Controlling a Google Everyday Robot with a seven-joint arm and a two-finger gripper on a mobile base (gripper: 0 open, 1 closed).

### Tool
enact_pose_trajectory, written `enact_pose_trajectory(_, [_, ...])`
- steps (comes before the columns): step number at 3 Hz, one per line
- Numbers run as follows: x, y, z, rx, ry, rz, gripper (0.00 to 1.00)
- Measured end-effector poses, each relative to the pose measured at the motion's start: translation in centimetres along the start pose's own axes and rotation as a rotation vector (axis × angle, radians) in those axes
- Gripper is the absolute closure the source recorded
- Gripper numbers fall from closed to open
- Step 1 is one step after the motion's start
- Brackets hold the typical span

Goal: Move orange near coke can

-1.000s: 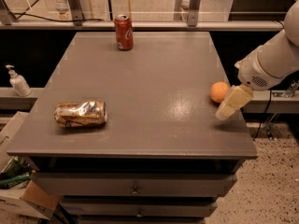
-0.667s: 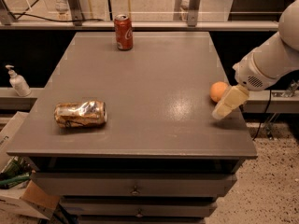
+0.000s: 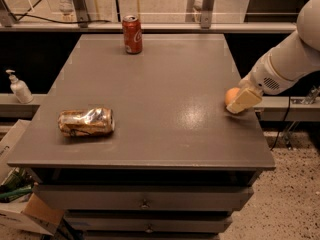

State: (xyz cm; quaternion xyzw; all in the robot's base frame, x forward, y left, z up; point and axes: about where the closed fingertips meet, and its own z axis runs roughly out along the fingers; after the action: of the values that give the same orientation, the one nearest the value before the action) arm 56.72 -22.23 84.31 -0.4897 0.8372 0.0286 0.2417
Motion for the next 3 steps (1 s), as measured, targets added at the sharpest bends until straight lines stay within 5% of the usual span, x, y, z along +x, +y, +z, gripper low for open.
enact_pose_trajectory(2, [-0.9, 0.1, -1.3, 0.0, -0.01, 0.011, 0.86])
enact_pose_trajectory(3, [-2.5, 0.2, -2.6, -0.016, -0.061, 0.029, 1.0])
